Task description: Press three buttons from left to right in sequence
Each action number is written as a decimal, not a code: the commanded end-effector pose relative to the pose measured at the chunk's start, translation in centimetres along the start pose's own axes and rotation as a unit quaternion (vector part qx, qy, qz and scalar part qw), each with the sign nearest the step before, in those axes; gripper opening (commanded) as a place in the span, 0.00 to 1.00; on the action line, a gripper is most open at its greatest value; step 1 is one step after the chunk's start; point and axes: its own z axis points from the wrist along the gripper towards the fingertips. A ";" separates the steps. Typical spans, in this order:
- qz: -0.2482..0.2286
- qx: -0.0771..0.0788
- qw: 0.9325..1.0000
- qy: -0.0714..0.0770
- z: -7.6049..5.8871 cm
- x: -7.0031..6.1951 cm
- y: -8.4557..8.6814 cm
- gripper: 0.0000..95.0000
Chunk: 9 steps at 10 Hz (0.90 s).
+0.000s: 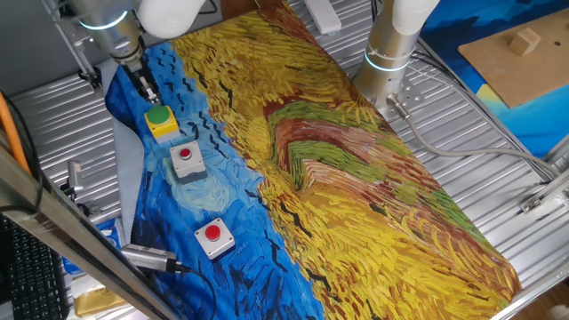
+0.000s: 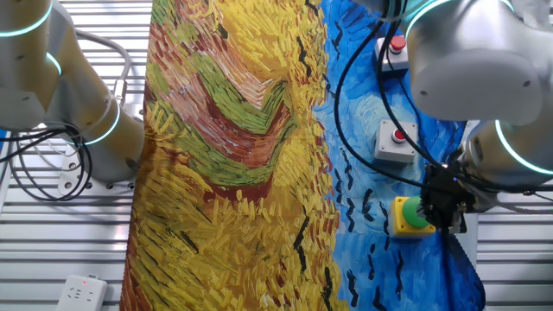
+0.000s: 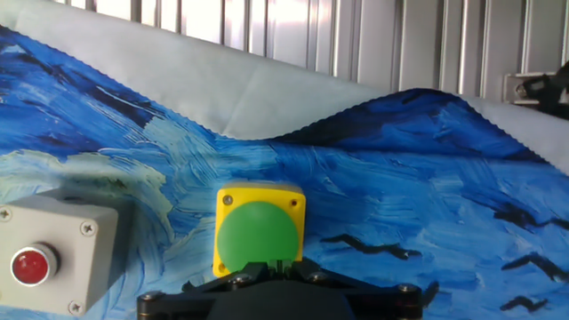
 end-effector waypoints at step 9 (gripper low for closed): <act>0.001 -0.003 1.000 0.001 0.7 -1.3 1.3 0.00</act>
